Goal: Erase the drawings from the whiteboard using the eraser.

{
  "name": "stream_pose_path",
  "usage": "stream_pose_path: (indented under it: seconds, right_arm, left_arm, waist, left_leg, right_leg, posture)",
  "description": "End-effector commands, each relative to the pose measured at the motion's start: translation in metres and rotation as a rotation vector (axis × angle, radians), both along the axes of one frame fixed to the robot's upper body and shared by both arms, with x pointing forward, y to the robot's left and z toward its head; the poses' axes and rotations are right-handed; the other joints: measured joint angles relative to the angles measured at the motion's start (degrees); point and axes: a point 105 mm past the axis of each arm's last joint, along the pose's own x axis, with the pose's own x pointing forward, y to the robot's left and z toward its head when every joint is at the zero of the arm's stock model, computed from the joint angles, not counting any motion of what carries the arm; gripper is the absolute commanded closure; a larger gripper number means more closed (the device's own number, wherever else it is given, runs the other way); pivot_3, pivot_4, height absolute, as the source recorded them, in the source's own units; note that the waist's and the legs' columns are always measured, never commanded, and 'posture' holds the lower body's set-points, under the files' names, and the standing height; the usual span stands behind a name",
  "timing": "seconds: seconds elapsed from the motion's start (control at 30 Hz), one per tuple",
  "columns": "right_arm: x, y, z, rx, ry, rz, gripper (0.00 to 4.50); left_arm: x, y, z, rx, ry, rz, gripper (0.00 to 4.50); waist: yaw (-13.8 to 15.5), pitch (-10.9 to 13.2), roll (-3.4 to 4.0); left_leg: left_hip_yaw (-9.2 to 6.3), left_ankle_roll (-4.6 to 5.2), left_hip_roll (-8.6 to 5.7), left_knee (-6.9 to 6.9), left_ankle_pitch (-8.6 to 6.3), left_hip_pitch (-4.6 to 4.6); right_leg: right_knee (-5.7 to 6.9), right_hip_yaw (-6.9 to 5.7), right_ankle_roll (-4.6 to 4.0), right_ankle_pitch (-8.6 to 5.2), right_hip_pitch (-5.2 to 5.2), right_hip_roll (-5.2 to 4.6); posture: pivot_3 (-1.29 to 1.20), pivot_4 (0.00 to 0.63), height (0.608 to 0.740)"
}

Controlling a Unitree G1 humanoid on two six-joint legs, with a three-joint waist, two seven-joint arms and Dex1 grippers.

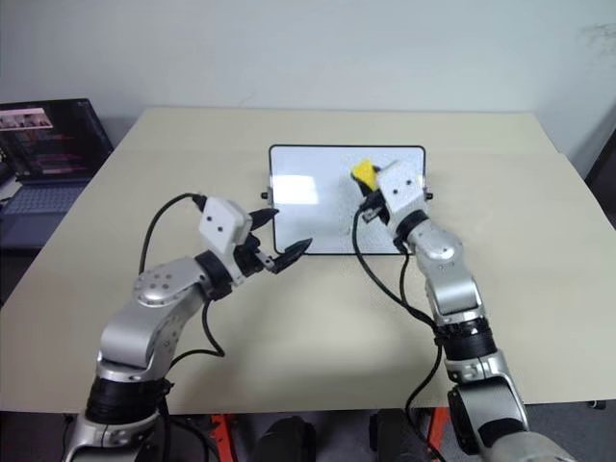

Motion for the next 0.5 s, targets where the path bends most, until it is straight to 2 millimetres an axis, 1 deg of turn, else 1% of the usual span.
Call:
stream_pose_path:
  seconds: [0.03, 0.1, 0.27, 0.5]
  right_arm:
    - [0.008, -0.002, 0.004, 0.003, -0.028, -0.031, 3.4]
    - [0.012, -0.001, 0.0, -0.005, -0.02, -0.036, 3.4]
    - [0.02, 0.0, -0.022, -0.057, 0.037, -0.054, 3.4]
    - [0.016, 0.007, -0.046, -0.122, 0.071, -0.021, 3.4]
  left_arm:
    - [-0.001, -0.002, 0.011, -0.006, -0.05, -0.021, 0.0]
    - [0.0, -0.001, 0.012, -0.004, -0.051, -0.018, 0.0]
    - [-0.002, 0.002, 0.013, 0.003, -0.055, -0.005, 0.0]
    - [-0.004, 0.003, 0.018, 0.004, -0.06, 0.011, 0.0]
  waist:
    - [0.0, 0.0, 0.0]
    - [0.0, 0.0, 0.0]
    - [-0.05, 0.0, 0.0]
    - [-0.04, 0.0, 0.01]
  left_leg:
    - [0.01, 0.0, 0.0, 0.0, 0.0, -0.01]
    - [0.02, 0.0, 0.0, 0.0, 0.0, -0.02]
    - [0.02, 0.0, 0.01, -0.01, 0.0, -0.04]
    - [0.02, 0.0, 0.01, -0.01, 0.0, -0.05]
  right_leg:
    - [0.0, 0.0, 0.0, 0.0, 0.0, 0.0]
    - [-0.02, 0.01, 0.0, 0.0, 0.0, 0.0]
    - [-0.05, 0.01, 0.0, 0.0, -0.01, 0.0]
    - [-0.05, 0.01, 0.0, 0.0, -0.01, 0.0]
  posture:
    - [0.0, 0.15, 0.74]
    - [0.0, 0.15, 0.74]
    - [0.0, 0.15, 0.74]
    - [0.0, 0.15, 0.74]
